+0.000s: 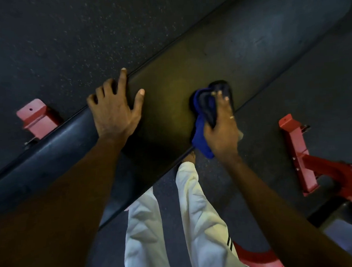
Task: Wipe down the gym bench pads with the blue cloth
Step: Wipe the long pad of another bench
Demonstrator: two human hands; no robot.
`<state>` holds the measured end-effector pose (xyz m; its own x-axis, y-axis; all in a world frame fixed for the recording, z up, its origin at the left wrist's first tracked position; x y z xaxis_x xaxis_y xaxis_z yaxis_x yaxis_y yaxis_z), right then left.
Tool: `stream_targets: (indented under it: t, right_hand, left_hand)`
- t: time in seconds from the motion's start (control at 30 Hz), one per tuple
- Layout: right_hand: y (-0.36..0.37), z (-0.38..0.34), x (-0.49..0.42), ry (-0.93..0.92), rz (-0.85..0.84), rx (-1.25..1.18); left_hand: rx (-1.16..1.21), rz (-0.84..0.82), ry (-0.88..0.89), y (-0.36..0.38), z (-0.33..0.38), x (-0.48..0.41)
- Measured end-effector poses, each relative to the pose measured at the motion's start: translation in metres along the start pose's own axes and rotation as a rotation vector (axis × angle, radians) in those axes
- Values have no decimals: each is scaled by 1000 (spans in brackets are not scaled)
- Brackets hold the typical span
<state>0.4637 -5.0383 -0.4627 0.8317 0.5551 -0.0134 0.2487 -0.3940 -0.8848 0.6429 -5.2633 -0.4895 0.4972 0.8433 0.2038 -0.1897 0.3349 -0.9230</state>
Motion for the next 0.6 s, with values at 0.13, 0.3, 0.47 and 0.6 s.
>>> stream_targets:
  t: [0.13, 0.3, 0.47, 0.6]
  right_hand:
    - [-13, 29, -42, 323, 197, 4]
    - [-1, -1, -2, 18, -53, 49]
    - [-19, 30, -53, -3, -9, -1]
    - [-5, 8, -70, 136, 96, 77]
  left_hand:
    - [24, -1, 35, -1, 2, 2]
    - [24, 51, 131, 0, 5, 5]
    - [28, 60, 129, 3, 5, 3]
    - [27, 80, 103, 5, 2, 2]
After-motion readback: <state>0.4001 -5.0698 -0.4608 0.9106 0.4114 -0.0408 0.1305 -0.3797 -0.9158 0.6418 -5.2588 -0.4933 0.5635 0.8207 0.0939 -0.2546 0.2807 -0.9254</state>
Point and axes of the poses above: each hand's wrist, its own x-axis away from the middle knuckle, its own y-axis out of the palm, z = x × y, the point moved 4 cm from there along -x, towards the middle knuckle, and after that the axes turned 14 degrees about z, right-handed, at the moved point
